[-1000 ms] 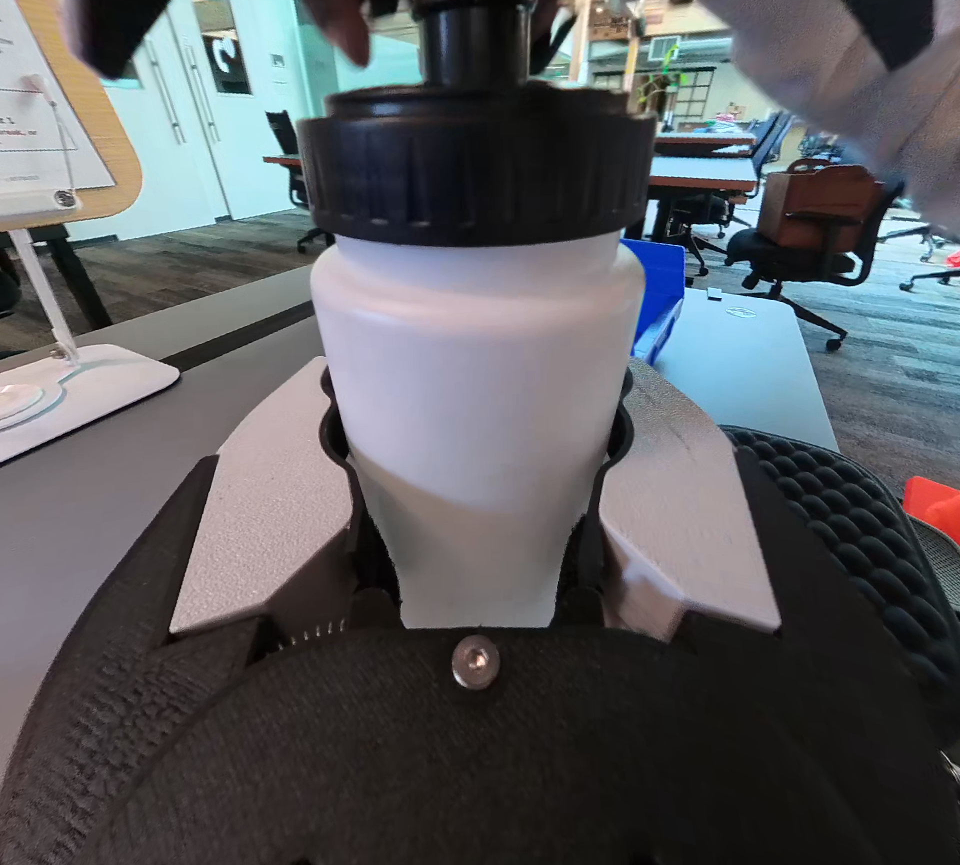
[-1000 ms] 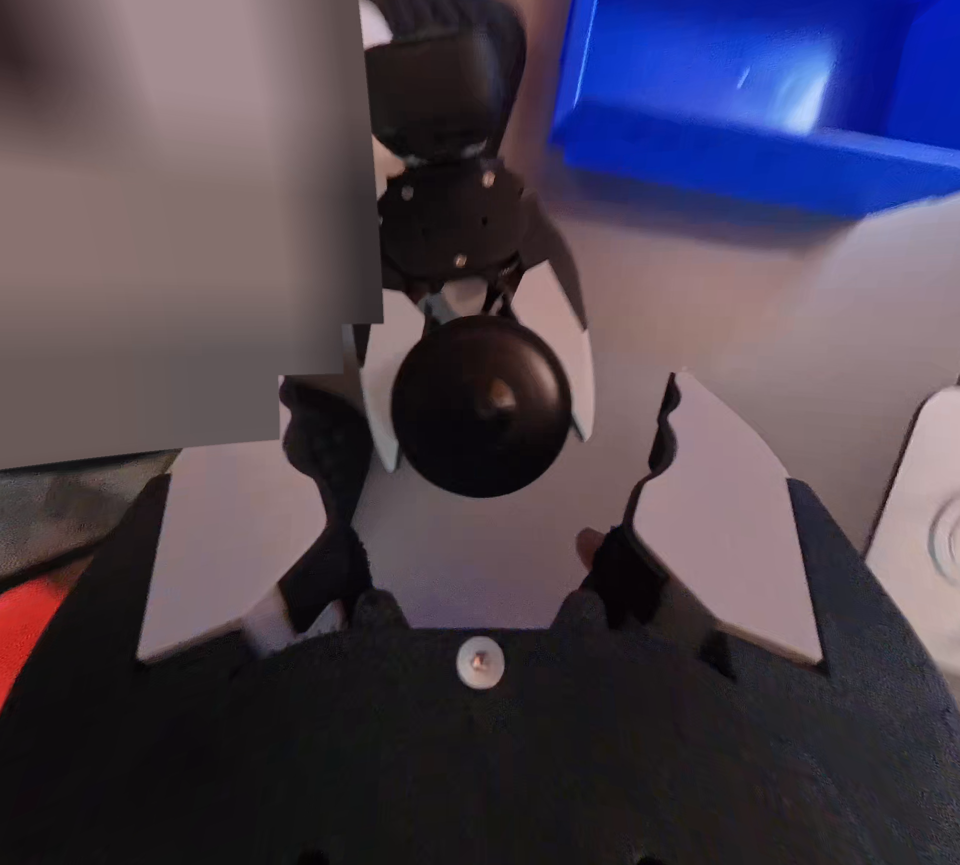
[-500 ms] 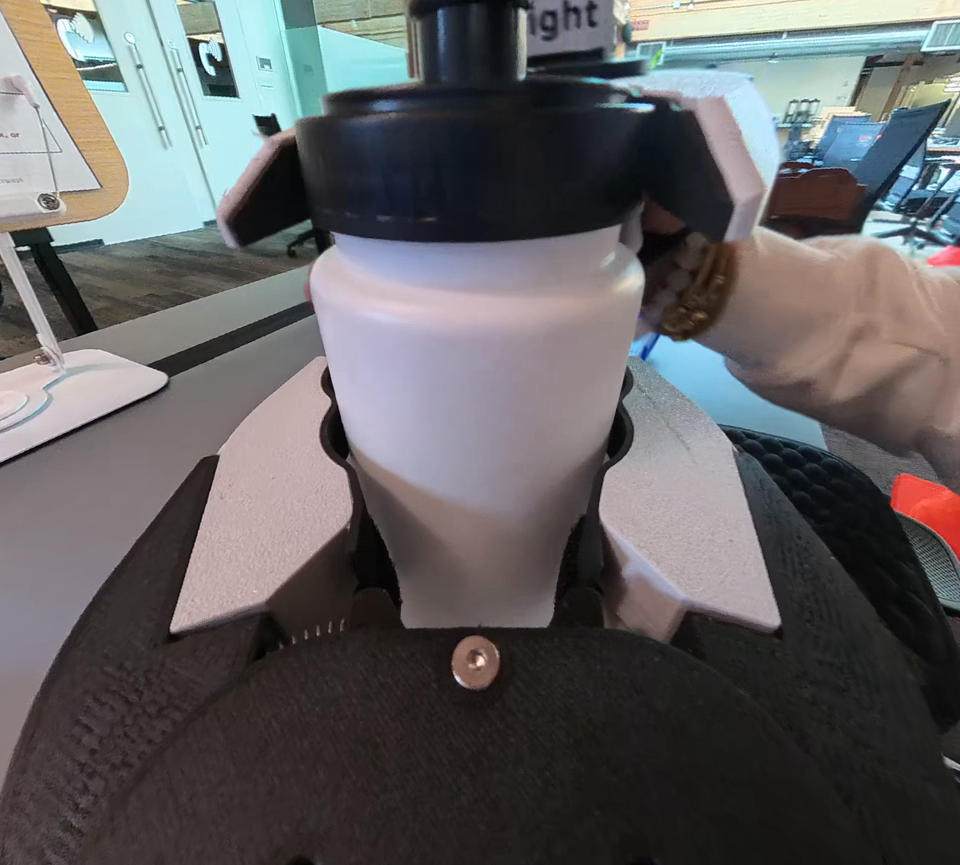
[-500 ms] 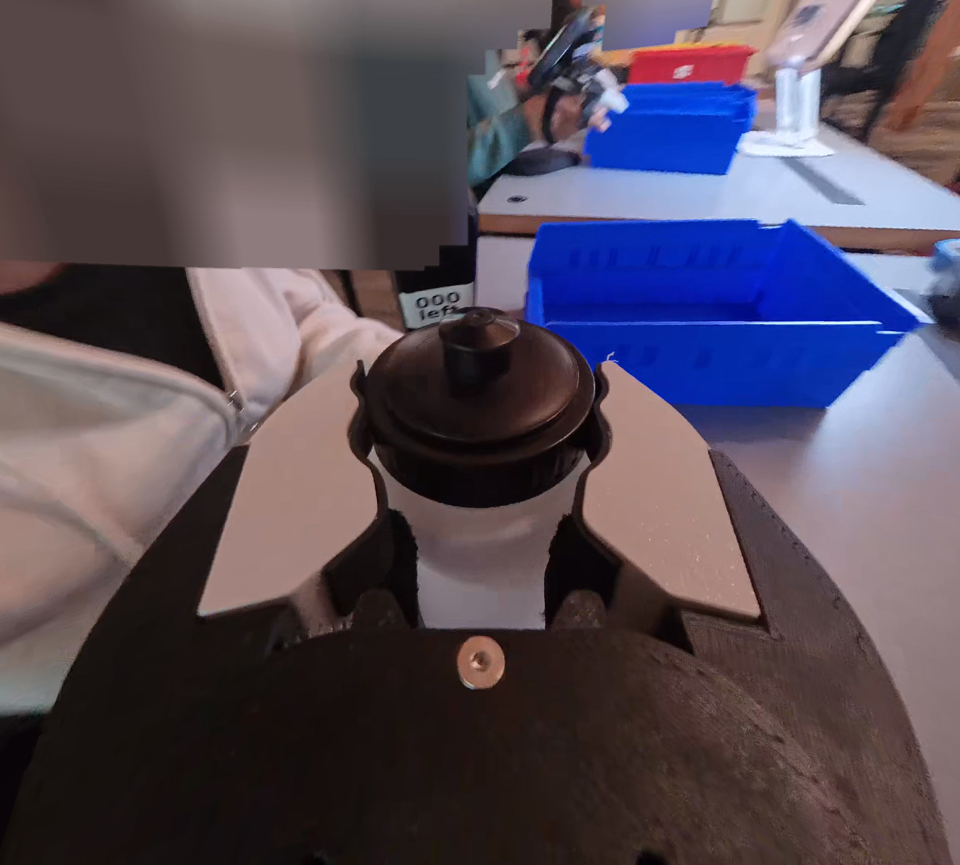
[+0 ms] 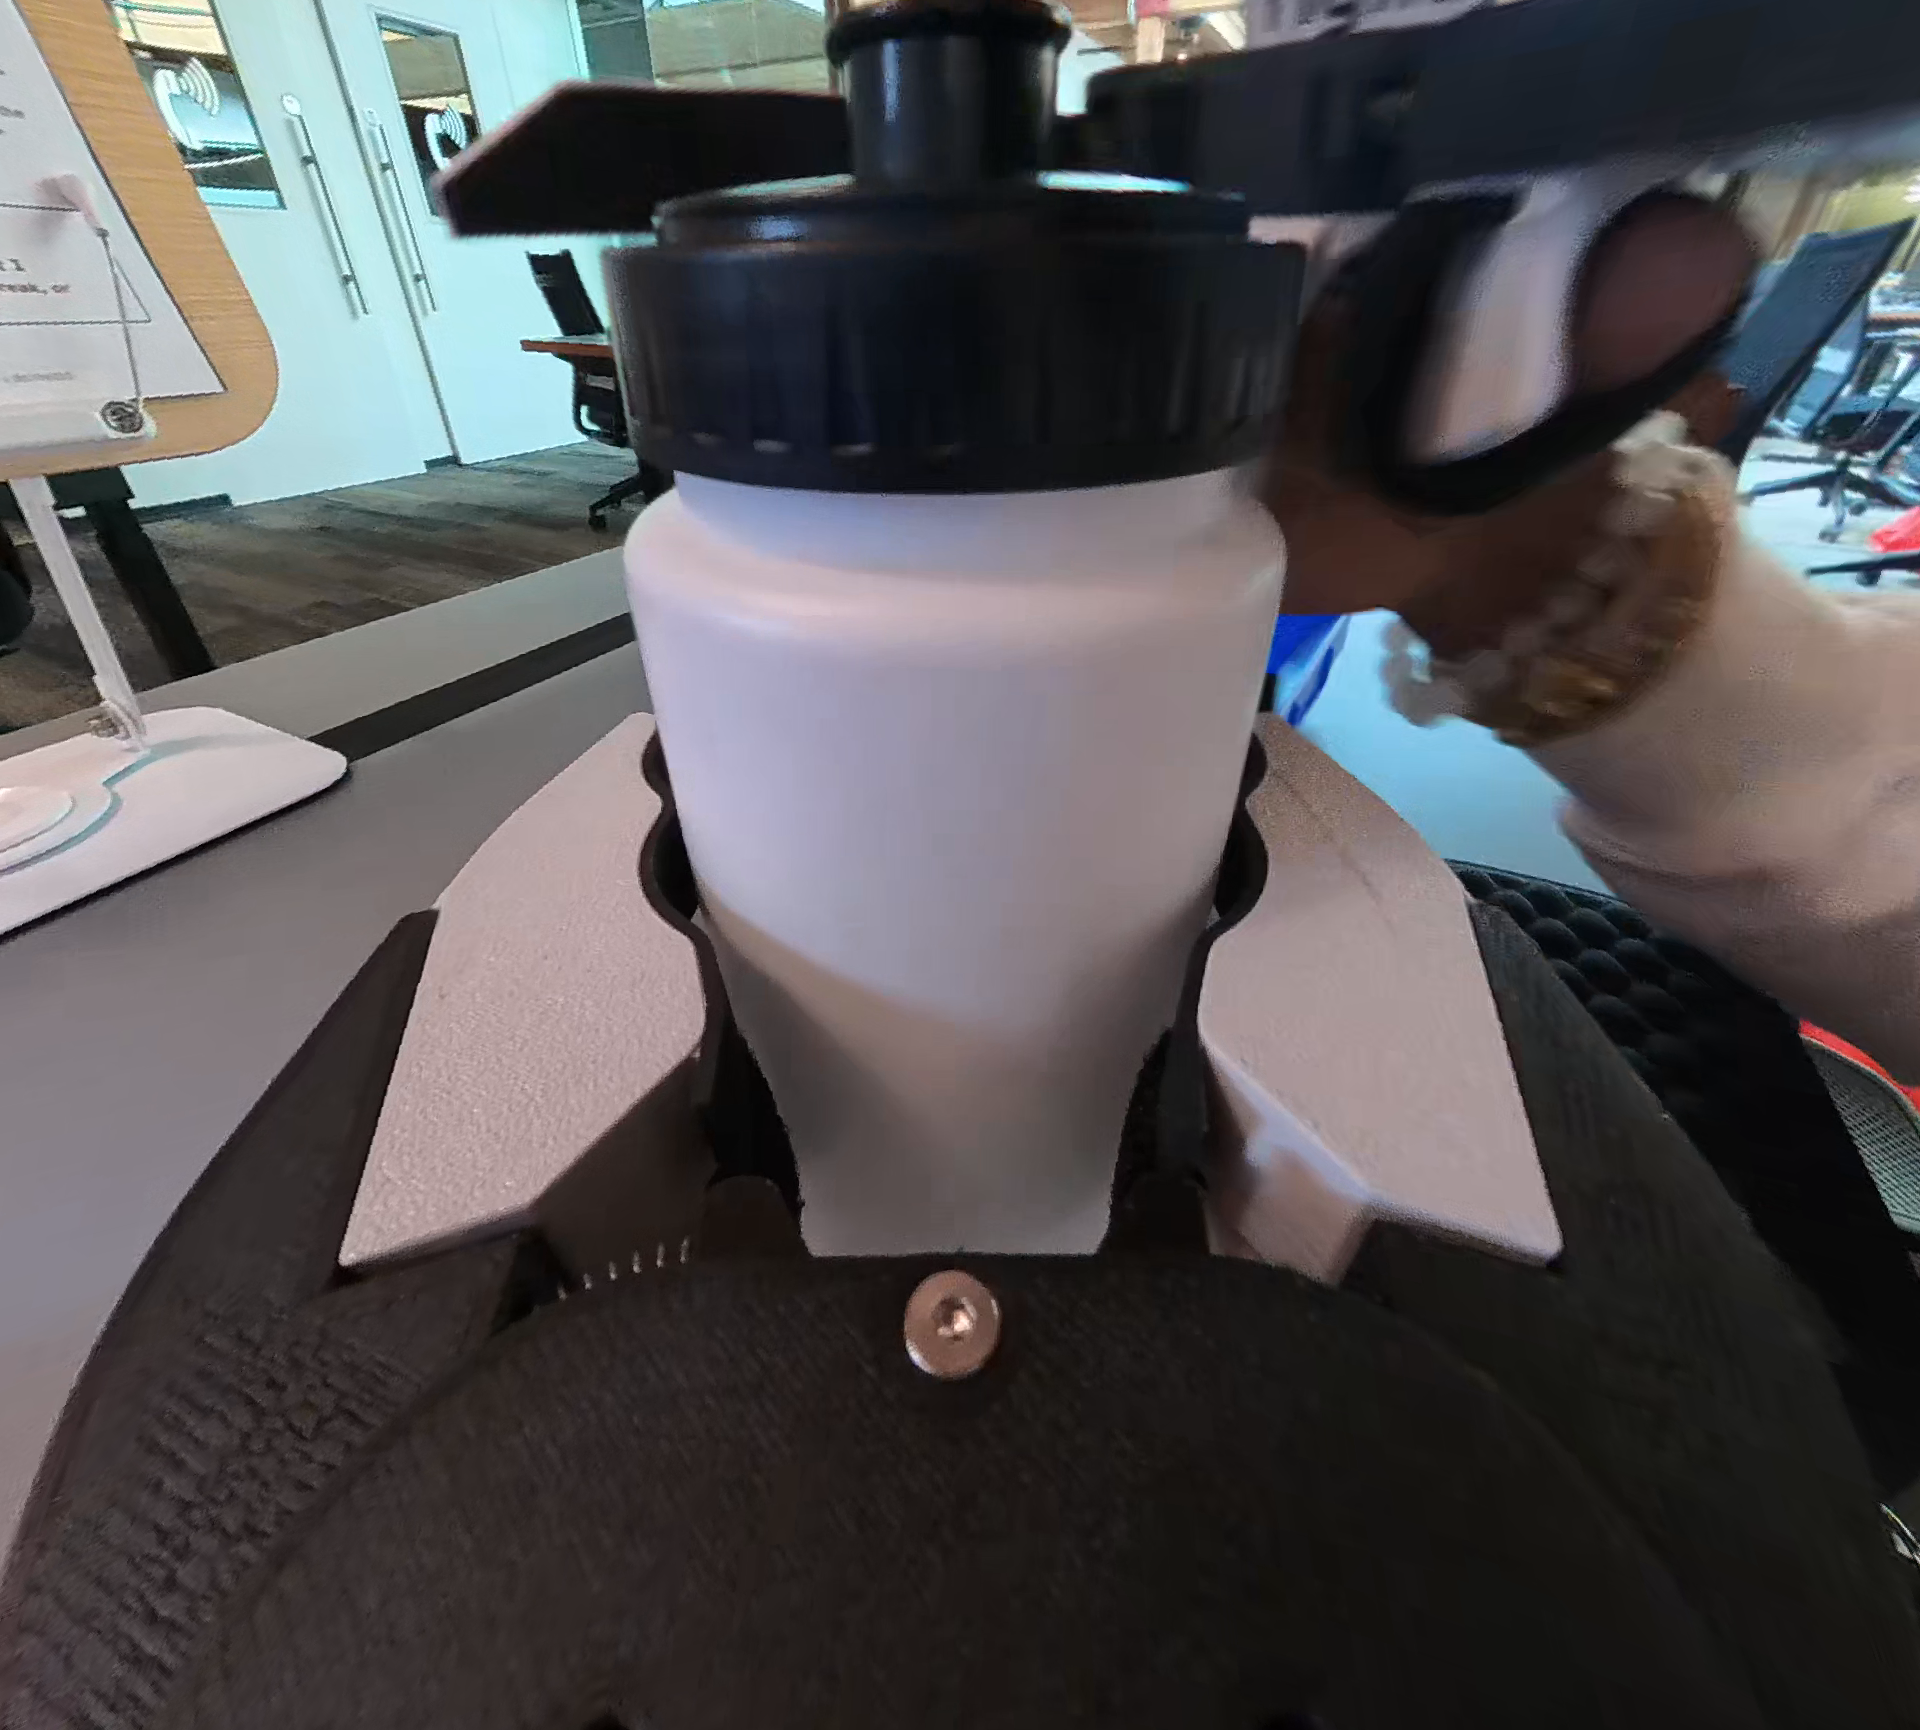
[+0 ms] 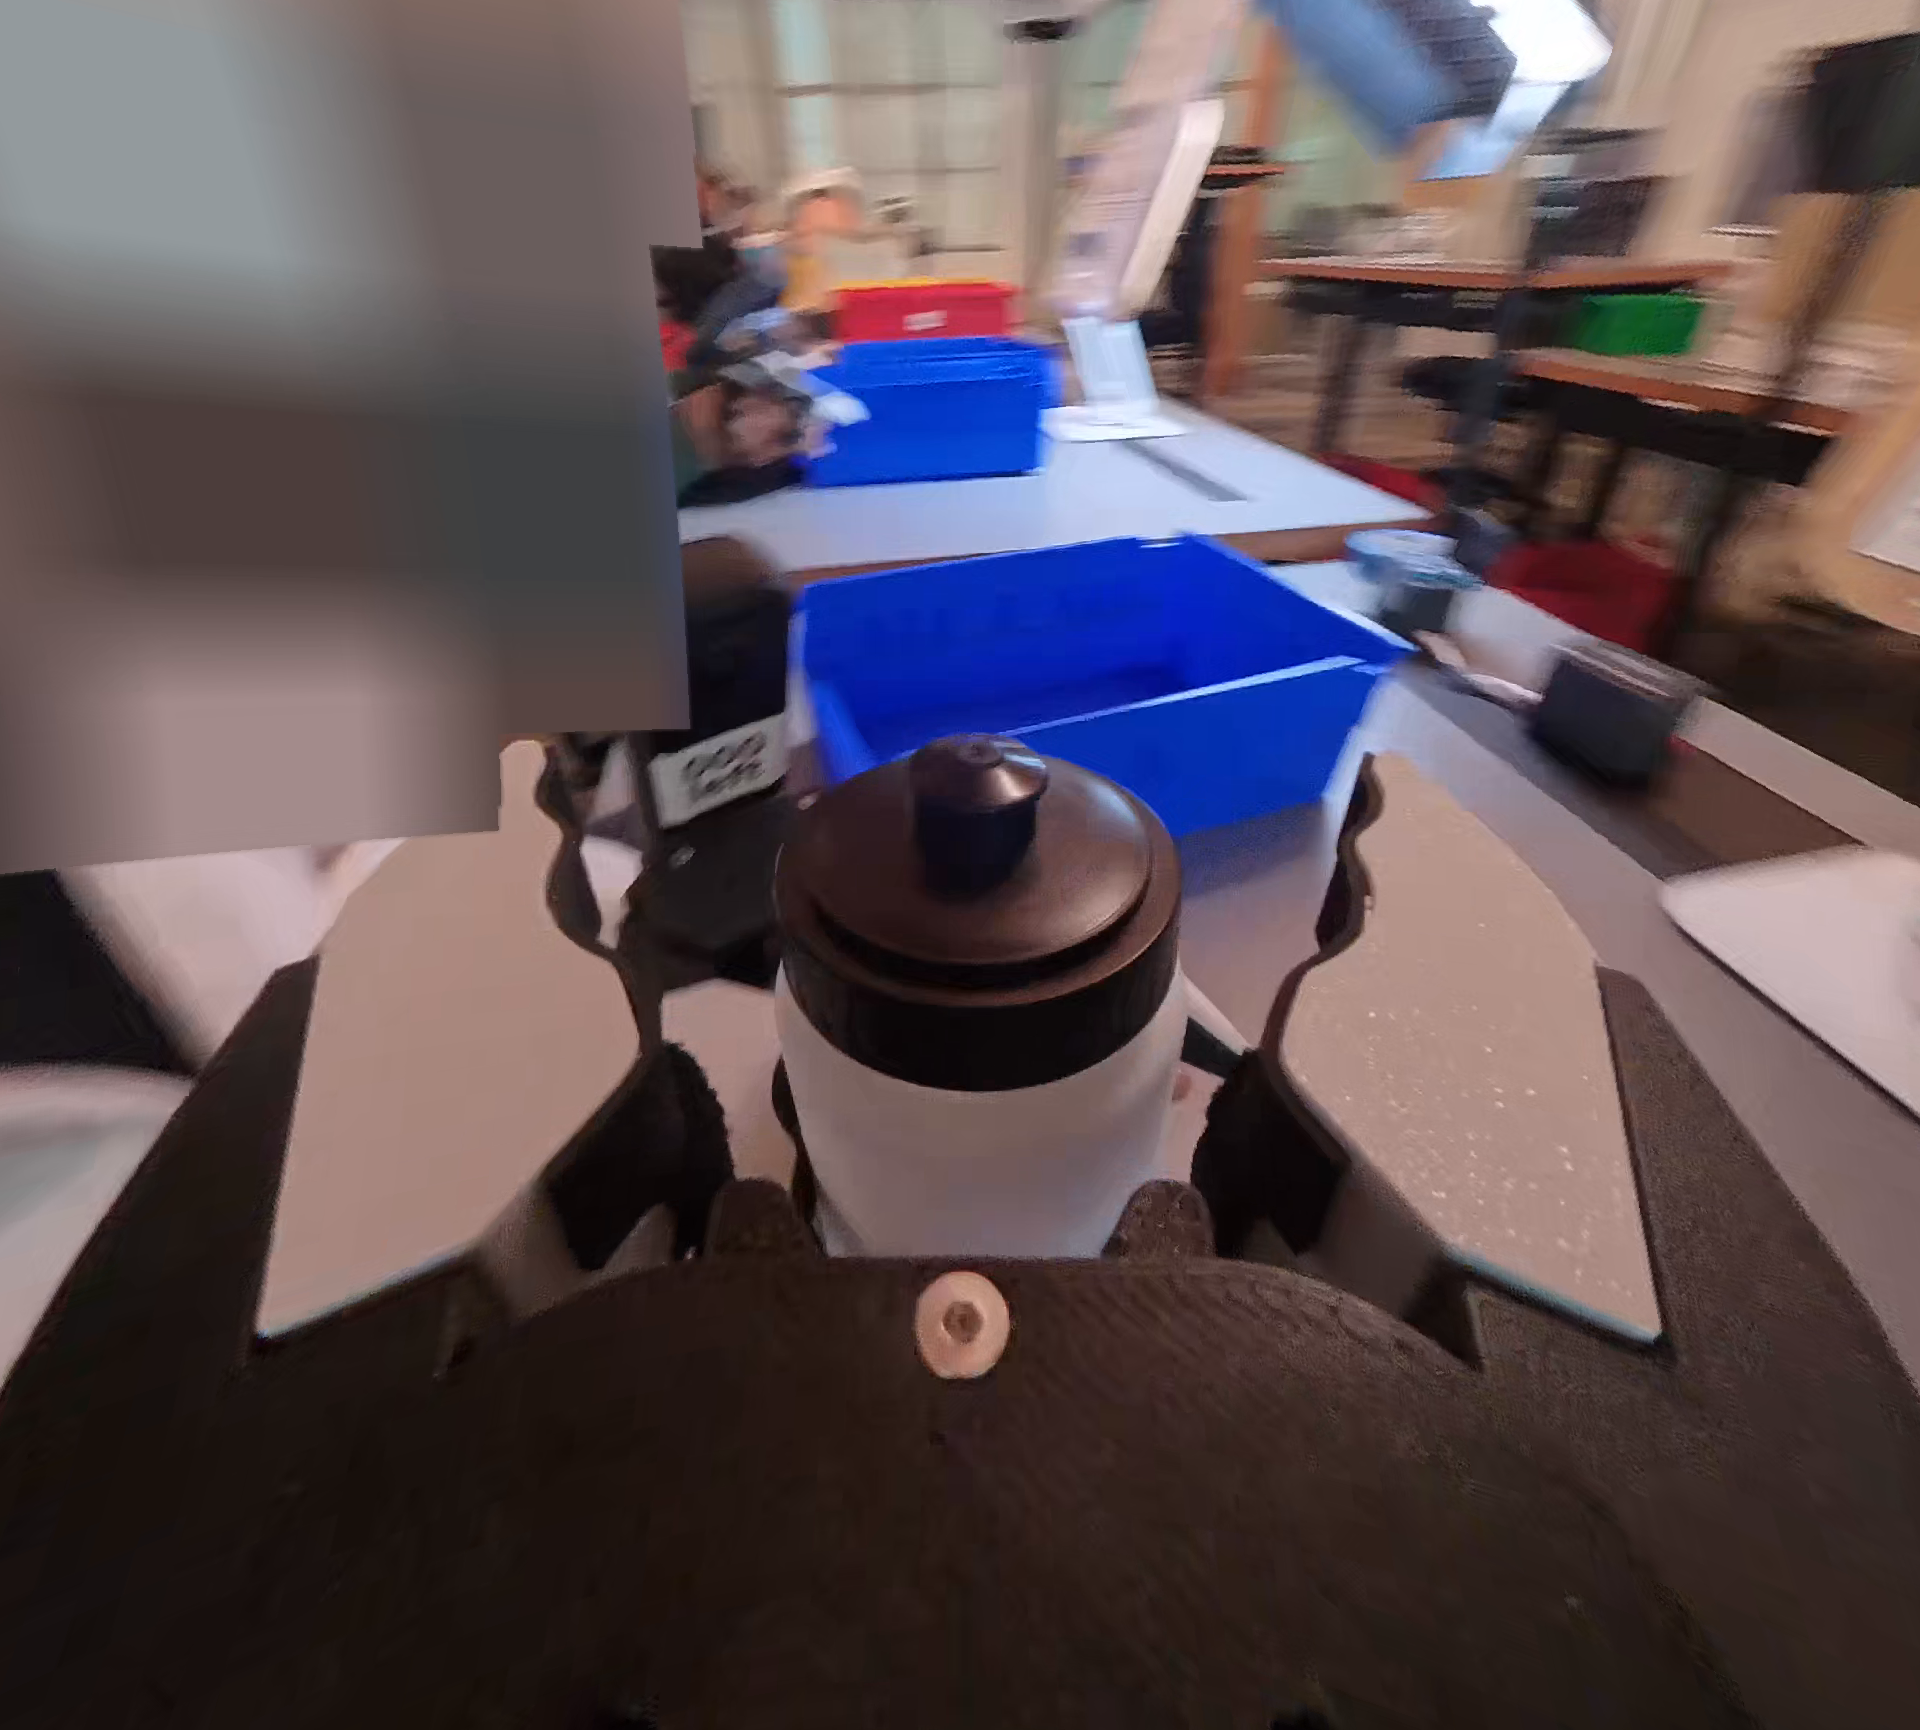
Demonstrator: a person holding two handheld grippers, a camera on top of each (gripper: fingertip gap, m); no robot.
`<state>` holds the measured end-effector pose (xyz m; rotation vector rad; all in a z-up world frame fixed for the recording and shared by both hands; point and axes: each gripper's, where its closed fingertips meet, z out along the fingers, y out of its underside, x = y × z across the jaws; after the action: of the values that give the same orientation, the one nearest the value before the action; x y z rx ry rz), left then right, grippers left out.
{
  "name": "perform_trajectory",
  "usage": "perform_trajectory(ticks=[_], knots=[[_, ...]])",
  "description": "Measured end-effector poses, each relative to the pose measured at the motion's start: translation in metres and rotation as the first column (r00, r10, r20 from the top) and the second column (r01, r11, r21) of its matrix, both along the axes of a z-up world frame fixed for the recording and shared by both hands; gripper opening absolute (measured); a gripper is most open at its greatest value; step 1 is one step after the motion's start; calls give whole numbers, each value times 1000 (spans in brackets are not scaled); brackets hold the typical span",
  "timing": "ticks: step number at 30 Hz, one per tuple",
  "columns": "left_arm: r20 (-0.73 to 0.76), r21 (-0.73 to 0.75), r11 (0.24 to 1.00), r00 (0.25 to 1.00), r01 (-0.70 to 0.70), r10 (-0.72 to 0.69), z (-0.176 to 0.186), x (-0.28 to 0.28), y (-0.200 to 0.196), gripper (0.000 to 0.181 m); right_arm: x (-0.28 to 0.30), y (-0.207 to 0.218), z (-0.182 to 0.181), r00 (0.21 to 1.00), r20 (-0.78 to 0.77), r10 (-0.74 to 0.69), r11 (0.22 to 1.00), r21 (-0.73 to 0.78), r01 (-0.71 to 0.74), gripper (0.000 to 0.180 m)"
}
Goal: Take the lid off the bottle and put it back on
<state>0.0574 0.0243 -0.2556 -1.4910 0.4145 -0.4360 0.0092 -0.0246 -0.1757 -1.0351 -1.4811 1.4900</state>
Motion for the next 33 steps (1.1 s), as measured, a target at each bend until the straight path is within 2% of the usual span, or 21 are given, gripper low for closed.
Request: perform_trajectory(ticks=[2,5,6,7,9,11,12,14,16,17,19,22,23,25,27,28,29,31,33], knots=[[-6,1,1000,1000,10,-10,0,2,0,99,0,-2,-13,986,45,160,985,54,-162,127],[4,1,1000,1000,9,-9,0,1,0,99,-1,-8,-28,941,111,320,944,48,-327,95],[11,0,1000,1000,7,-7,0,-1,0,99,-2,-10,-26,934,104,343,938,12,-346,87],[14,-1,1000,1000,1,-1,0,-2,0,99,-4,-9,-25,942,95,321,947,2,-322,87],[8,-1,1000,1000,-28,28,0,-4,0,99,-9,-5,-25,977,80,198,979,31,-201,87],[0,-2,999,999,-54,54,0,-4,2,99,-12,4,-27,994,109,-26,999,49,21,87],[-5,-2,998,998,-65,65,0,-4,2,99,-12,9,-28,977,125,-170,985,61,164,87],[-21,4,997,997,-72,72,-1,-2,2,99,-9,20,-31,881,151,-448,894,80,441,86],[-29,11,997,997,-70,70,0,-1,1,99,-5,24,-31,808,122,-577,815,153,559,87],[-24,9,997,997,-73,73,0,-1,1,99,-6,20,-29,821,94,-563,821,178,542,99],[-8,1,998,998,-68,68,0,-3,2,99,-13,9,-15,896,-6,-445,883,161,440,145],[0,3,999,999,-36,36,0,-2,0,99,-9,-7,-2,991,-66,-112,980,159,122,139],[-1,3,1000,1000,-30,30,0,-1,-1,99,-6,-10,-4,999,-39,7,988,153,-1,136],[-6,4,1000,1000,-15,15,0,1,-1,99,1,-10,-11,974,57,218,970,93,-222,121],[-7,6,1000,1000,-7,7,0,2,-1,99,0,-3,-16,943,106,316,946,48,-322,99],[-4,6,1000,1000,-7,7,0,2,-1,99,0,-4,-14,926,90,366,929,31,-370,93],[0,6,1000,1000,-4,4,0,1,-1,99,3,-10,-13,904,79,420,906,16,-423,79],[4,8,1000,1000,1,-1,0,1,-3,99,1,-12,-13,912,73,404,914,1,-405,78],[-2,8,1000,1000,-20,20,0,1,-2,99,0,-8,-12,947,60,315,949,-8,-315,74]])
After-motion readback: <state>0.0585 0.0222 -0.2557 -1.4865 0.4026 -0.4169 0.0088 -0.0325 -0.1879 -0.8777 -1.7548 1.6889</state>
